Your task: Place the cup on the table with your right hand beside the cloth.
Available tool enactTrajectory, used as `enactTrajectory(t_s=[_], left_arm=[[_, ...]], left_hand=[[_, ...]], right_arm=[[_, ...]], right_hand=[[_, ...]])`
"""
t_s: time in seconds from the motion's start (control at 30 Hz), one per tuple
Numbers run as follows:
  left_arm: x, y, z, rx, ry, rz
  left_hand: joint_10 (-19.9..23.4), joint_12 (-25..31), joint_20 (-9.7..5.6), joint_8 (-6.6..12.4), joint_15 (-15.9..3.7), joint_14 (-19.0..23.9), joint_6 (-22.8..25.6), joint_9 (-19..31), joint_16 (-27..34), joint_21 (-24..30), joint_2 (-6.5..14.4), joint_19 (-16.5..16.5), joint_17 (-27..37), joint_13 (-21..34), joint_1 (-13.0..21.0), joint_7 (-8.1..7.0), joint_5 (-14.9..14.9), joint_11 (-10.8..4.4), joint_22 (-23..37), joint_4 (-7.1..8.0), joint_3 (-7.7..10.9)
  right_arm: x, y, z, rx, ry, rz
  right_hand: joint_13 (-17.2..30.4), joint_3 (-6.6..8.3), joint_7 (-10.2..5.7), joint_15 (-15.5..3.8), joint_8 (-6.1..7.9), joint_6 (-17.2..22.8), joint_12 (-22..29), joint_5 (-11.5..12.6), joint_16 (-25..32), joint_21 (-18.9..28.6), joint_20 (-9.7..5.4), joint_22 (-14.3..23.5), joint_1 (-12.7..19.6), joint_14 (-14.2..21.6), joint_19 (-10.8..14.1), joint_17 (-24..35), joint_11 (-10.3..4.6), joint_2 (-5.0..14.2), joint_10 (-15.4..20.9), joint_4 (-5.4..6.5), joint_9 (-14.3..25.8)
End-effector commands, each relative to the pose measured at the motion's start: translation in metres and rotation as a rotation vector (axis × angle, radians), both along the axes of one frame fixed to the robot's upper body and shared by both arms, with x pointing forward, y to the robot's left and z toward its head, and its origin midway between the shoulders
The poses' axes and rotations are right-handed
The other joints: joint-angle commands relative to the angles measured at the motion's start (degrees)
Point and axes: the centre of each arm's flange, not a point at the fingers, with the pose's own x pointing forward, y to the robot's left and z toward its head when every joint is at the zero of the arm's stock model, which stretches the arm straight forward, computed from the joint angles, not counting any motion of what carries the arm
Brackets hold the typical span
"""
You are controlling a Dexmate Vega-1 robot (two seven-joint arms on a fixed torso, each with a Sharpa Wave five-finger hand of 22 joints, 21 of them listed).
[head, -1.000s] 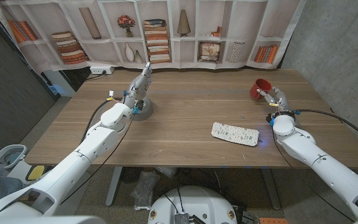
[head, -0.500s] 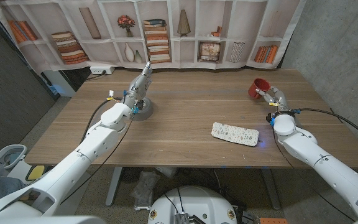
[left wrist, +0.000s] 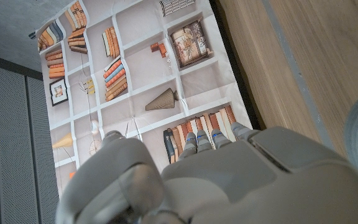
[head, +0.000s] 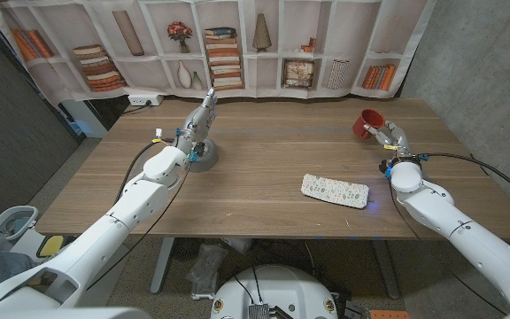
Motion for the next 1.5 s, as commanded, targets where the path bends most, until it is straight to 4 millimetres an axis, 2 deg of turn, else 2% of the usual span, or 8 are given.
enactTrajectory(t_s=[0.03,0.43,1.0,1.5], left_arm=[[0.000,0.001,0.000,-0.005,-0.007,-0.002],[0.000,0.003,0.000,-0.009,-0.009,-0.005],[0.001,0.001,0.001,-0.001,-0.009,-0.007],[-0.001,0.000,0.004,0.001,-0.010,-0.003]], left_hand=[[-0.08,-0.13,-1.66,-0.16,-0.07,-0.02,-0.07,0.22,-0.11,0.43,0.15,-1.52,0.13,0.30,0.37,0.09,-0.11,0.00,0.26,-0.08,-0.59],[-0.05,-0.13,-1.67,-0.16,-0.08,-0.08,-0.05,0.22,-0.14,0.43,0.24,-1.50,0.13,0.30,0.45,0.11,-0.12,0.11,0.26,-0.08,-0.74],[-0.03,-0.14,-1.58,-0.12,-0.13,0.00,0.08,0.22,-0.12,0.43,0.35,-1.48,0.13,0.30,0.52,0.12,-0.14,0.10,0.26,-0.07,-0.94],[0.07,-0.11,-1.60,-0.14,0.07,0.05,0.09,0.22,-0.10,0.43,0.44,-1.46,0.13,0.30,0.60,0.18,-0.15,0.13,0.26,-0.07,-1.08]], right_arm=[[-0.008,-0.001,0.005,0.001,-0.026,0.005],[-0.017,-0.001,0.014,-0.022,-0.022,-0.006],[-0.023,0.005,0.017,-0.052,-0.032,0.021],[-0.021,0.014,0.023,-0.073,-0.048,0.074]], right_hand=[[-0.03,0.62,-6.49,0.05,0.13,7.02,-0.33,-0.26,-0.29,-0.22,0.09,0.13,0.01,0.23,0.62,0.16,0.05,0.87,0.39,0.36,0.20],[-0.04,0.74,-6.50,0.10,0.01,7.40,-0.47,-0.90,-0.41,-0.29,0.02,0.15,0.21,0.21,0.62,0.09,0.04,1.03,0.43,0.29,0.21],[-0.04,0.93,-6.66,-0.04,-0.07,8.26,-0.37,-1.90,-0.53,-0.40,0.05,0.17,0.50,0.29,0.54,0.03,-0.30,1.28,1.26,0.21,0.26],[-0.03,1.12,-6.79,-0.35,-0.12,8.89,-0.35,-2.54,-0.61,-0.44,-0.04,0.17,0.78,0.33,0.57,0.02,-0.46,1.43,1.70,0.10,0.30]])
